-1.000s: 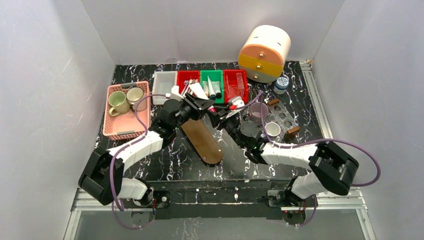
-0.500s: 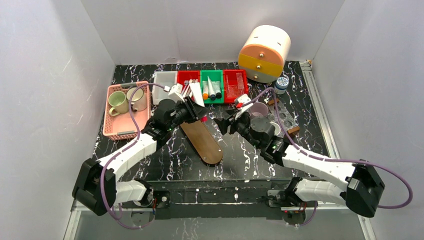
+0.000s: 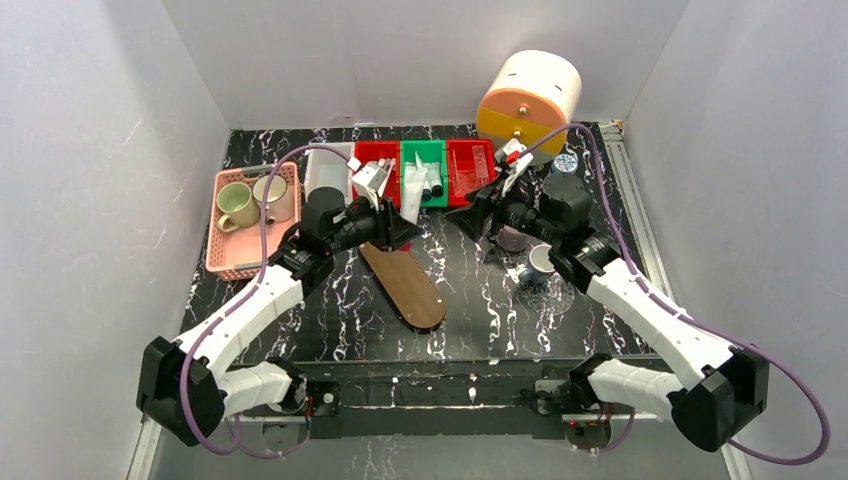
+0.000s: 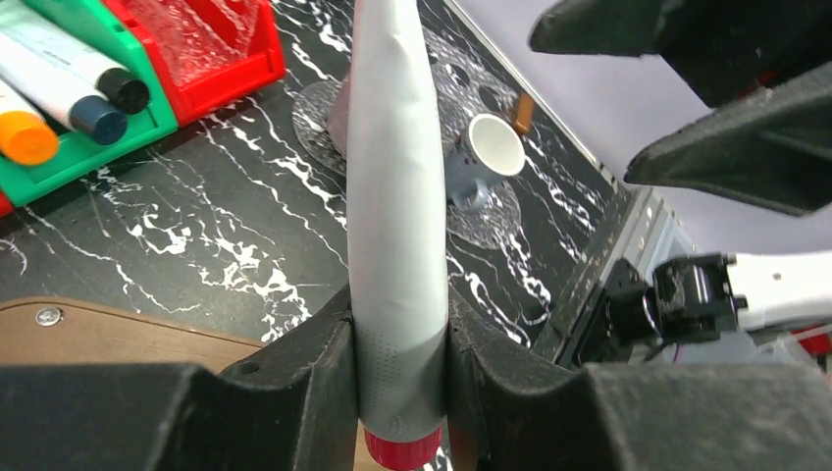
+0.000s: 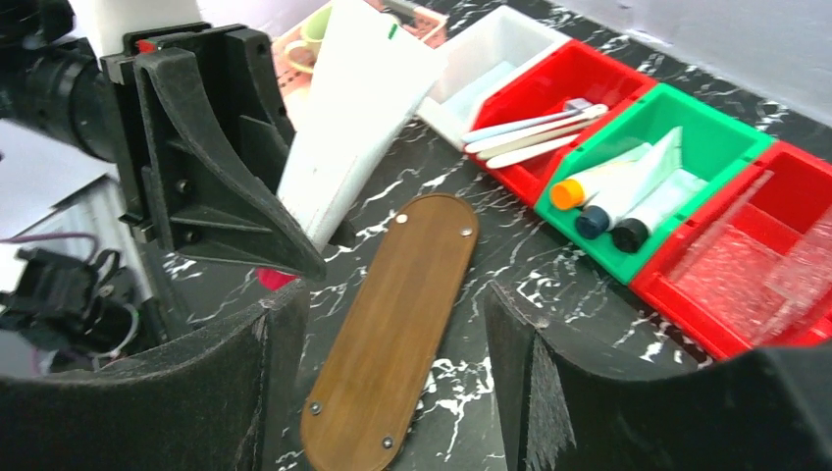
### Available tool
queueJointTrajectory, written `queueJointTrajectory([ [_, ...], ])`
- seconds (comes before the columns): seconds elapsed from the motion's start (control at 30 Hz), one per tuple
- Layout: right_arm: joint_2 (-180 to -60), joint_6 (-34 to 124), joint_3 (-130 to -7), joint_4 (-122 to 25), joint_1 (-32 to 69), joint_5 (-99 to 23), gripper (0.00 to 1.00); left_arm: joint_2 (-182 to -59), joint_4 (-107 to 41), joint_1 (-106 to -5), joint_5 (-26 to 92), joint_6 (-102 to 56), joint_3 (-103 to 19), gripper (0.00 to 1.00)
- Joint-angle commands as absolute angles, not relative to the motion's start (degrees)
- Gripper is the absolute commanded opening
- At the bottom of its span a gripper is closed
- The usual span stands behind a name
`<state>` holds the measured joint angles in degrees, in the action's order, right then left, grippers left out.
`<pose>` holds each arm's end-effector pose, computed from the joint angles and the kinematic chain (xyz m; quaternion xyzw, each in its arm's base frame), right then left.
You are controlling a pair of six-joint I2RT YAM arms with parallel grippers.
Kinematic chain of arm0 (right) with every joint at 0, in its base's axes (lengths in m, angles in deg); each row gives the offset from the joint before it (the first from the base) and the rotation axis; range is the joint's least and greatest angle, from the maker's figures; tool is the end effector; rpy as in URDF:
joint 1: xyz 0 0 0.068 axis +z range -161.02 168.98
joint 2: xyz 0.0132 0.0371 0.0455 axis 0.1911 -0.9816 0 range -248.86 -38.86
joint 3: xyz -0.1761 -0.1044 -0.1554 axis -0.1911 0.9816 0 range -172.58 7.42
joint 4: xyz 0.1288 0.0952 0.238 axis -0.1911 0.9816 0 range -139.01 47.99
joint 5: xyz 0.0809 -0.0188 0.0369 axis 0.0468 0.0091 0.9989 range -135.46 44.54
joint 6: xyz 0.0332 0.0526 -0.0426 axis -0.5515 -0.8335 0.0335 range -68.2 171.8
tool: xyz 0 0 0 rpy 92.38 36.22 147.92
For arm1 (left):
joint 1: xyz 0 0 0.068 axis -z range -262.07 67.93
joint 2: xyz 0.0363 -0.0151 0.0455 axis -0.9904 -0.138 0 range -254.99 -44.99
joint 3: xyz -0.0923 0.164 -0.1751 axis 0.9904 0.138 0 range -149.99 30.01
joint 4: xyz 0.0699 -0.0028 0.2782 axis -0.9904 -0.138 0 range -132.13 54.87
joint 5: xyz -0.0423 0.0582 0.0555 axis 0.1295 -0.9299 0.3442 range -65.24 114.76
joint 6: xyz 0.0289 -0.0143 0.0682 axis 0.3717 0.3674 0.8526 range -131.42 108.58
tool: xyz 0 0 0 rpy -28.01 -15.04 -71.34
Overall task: Prepare toiletry sets of a toothbrush and toothpaste on the tray
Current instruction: Pick up the toothpaste from the storage box.
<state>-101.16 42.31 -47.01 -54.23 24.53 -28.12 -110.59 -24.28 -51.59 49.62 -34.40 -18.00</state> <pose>0.2470 0.1997 0.3486 -0.2626 0.6732 0.3622 0.5888 0.2672 -0.1882 0.2986 0.1904 0.7190 -0.4355 0.5071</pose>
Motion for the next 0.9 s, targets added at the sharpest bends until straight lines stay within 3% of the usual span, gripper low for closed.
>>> queueJointTrajectory([
  [0.0,-102.6,40.3,-50.3,-53.6,22.9,-16.5,0.74,-108.5,-28.4,-51.7,59.7,-24.5,-21.2,0.16],
  [0.33,-106.7,37.3,-52.1,-60.8,22.1,-6.0,0.74,-107.9,-31.2,-51.7,75.1,-19.1,-23.7,0.16],
  [0.57,-107.9,33.8,-52.7,-67.1,22.0,0.3,0.7,-107.3,-29.5,-51.7,79.1,-20.2,-22.9,0.16],
  [0.73,-108.6,31.4,-53.1,-70.7,22.1,3.2,0.62,-107.4,-29.2,-51.7,80.8,-20.3,-22.8,0.16],
  [0.87,-109.3,30.2,-53.7,-71.8,22.1,4.3,0.49,-107.5,-29.1,-51.7,82.0,-20.1,-22.5,0.16],
])
